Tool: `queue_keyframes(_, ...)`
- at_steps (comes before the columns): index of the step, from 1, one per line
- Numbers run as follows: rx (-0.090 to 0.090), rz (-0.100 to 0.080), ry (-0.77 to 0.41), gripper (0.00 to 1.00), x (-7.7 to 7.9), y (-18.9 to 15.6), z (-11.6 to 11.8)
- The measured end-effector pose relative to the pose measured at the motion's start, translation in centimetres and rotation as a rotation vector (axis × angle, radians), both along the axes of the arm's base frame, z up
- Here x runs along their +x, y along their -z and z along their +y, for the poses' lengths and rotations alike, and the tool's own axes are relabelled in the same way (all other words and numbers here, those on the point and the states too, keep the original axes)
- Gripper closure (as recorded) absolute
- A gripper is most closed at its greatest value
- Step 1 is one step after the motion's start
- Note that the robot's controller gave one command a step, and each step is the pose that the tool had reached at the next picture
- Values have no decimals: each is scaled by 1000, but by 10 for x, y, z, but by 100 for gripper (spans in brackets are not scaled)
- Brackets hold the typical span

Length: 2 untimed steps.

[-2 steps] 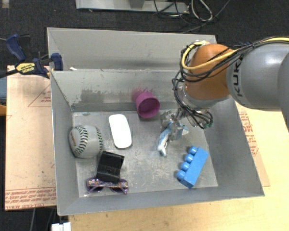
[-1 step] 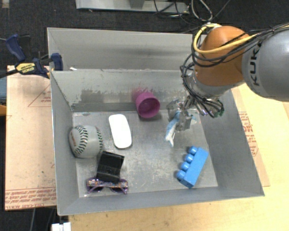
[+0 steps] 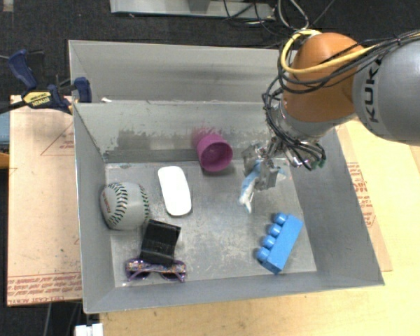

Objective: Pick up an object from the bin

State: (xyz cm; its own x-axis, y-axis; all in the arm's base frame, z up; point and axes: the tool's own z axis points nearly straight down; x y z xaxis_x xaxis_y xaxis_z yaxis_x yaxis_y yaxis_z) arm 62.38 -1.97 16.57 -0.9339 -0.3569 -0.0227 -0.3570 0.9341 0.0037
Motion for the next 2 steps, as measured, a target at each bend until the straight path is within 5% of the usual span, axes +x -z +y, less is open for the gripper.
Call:
queue_keyframes(1, -2, -5, -41, 100, 4, -111, -1)
queue_keyframes(2, 2, -3, 46, 100, -1, -217, -10)
